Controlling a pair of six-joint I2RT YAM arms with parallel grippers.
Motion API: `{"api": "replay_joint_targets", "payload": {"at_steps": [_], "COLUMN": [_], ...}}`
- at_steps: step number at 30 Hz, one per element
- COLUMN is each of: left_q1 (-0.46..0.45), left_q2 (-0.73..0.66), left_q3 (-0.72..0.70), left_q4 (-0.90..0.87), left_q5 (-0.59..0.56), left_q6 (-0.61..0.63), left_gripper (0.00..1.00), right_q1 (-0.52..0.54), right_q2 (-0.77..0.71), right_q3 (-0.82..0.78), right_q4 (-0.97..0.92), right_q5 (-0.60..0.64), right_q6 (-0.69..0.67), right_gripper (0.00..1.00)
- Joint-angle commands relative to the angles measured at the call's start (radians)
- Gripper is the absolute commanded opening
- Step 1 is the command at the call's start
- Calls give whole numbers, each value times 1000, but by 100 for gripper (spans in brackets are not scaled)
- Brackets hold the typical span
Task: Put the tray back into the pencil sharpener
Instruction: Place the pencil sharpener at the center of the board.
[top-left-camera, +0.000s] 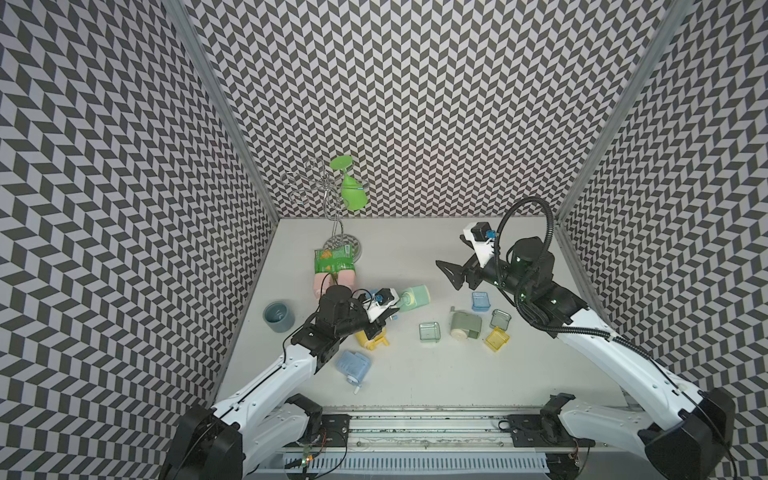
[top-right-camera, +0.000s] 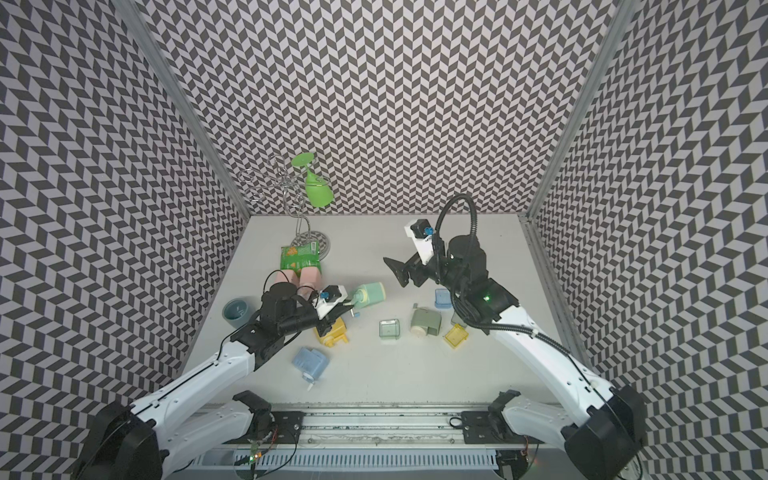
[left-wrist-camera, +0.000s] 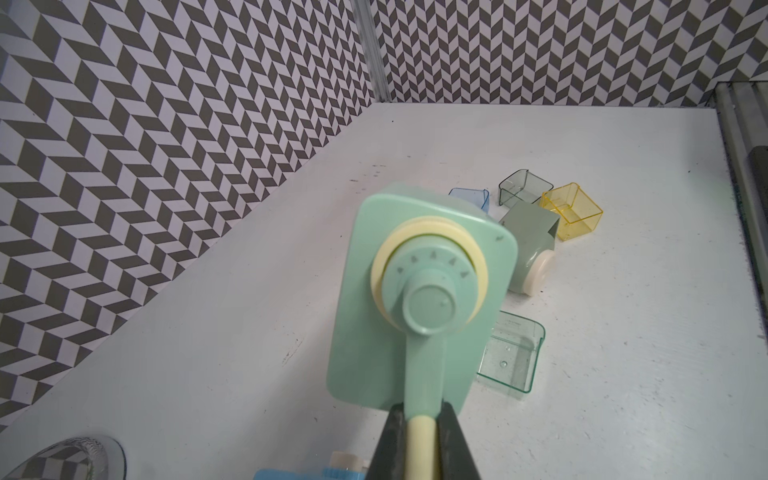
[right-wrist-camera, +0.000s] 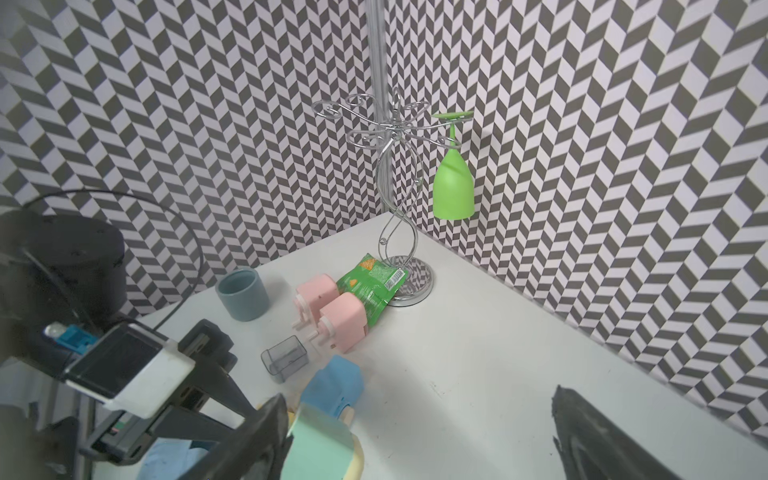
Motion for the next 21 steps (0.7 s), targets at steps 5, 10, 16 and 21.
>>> {"api": "replay_joint_targets", "payload": {"at_steps": [5, 10, 16, 21], "left_q1": [42, 60, 93, 105], "left_q2": [-16, -21, -26, -20], "left_q3": [21, 9, -14, -19], "left_q4": [83, 114, 164, 187], "left_q5": [119, 147, 172, 187], "left_q6": [-52, -85, -137, -166], "left_gripper": [0, 0, 0, 0], "right_q1": [-13, -14, -14, -14], "right_q2": [25, 52, 146, 169], "right_q3": [29, 23, 103, 130], "right_q4": [47, 40, -115, -146], "right_q5": [-227, -337, -353, -340], "right_q6": [-140, -297, -481, -543], "right_gripper": [98, 98, 98, 98]}}
